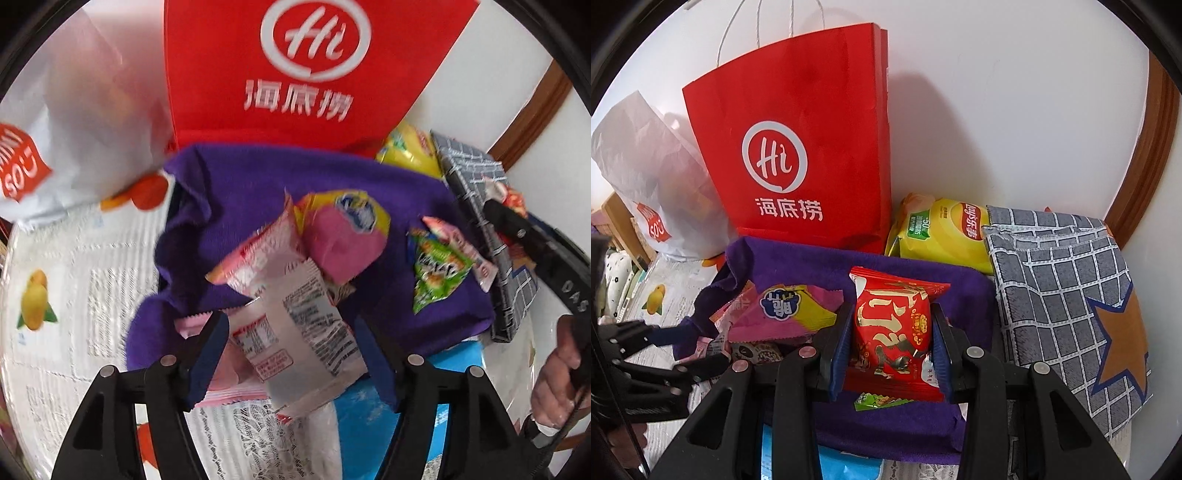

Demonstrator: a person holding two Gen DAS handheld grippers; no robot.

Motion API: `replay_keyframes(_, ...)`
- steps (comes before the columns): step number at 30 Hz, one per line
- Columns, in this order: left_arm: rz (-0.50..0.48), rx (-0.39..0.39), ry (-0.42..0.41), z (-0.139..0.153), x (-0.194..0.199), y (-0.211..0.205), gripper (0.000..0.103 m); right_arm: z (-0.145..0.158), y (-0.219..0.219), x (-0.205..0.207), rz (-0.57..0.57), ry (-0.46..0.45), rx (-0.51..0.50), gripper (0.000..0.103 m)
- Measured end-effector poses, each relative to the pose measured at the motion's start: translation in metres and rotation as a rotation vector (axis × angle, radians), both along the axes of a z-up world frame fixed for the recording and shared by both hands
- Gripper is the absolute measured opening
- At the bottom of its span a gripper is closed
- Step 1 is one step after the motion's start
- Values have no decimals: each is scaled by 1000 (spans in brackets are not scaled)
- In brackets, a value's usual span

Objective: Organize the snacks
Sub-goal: 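Lower both packets and open both tools onto the purple towel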

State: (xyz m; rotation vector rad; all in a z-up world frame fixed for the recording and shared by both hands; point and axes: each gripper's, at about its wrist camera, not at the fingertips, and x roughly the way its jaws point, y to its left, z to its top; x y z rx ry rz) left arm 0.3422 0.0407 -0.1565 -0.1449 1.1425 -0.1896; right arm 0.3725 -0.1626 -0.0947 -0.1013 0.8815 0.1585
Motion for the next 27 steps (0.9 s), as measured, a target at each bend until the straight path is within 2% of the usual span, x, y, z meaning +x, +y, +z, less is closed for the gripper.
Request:
replay_keyframes(1, 1, 2, -3, -2, 1, -1, 73, -1, 0, 1, 2, 3, -1, 39)
replay_keyframes(5, 2, -27, -2, -9, 6, -3, 71, -5, 2, 4, 8, 14, -2, 39)
replay_keyframes(6, 2, -34, -6, -10, 7, -3, 62, -5, 2, 4, 9, 16, -3, 39)
replay_keyframes(8, -4, -55, -19, -6, 9, -3, 53, -7, 2, 5, 13, 19, -5, 39)
replay_keyframes(10, -13, -54, -31, 0, 14, -4, 39, -9, 2, 6, 16, 24, -7, 39)
replay_keyframes(11, -16, -54, -32, 3, 16, -4, 35, -10, 2, 7, 17, 28, -8, 39)
replay_keyframes(14, -28, -43, -33, 6, 25, -6, 30, -15, 3, 9, 19, 41, -11, 39)
replay_keyframes(19, -19, -63, -37, 7, 34, -5, 30, -21, 8, 11, 33, 56, -23, 39)
replay_keyframes(21, -14, -51, -46, 5, 33, -4, 26, -24, 10, 12, 41, 64, -25, 39)
replay_keyframes(23, -6, -71, -46, 4, 36, -2, 24, -28, 13, 13, 45, 74, -28, 39)
replay_keyframes(24, -6, -83, -49, 4, 37, 1, 19, -30, 14, 13, 48, 79, -31, 39)
replay_keyframes(27, 1, -100, -56, 4, 38, 4, 17, -34, 18, 13, 56, 86, -37, 39)
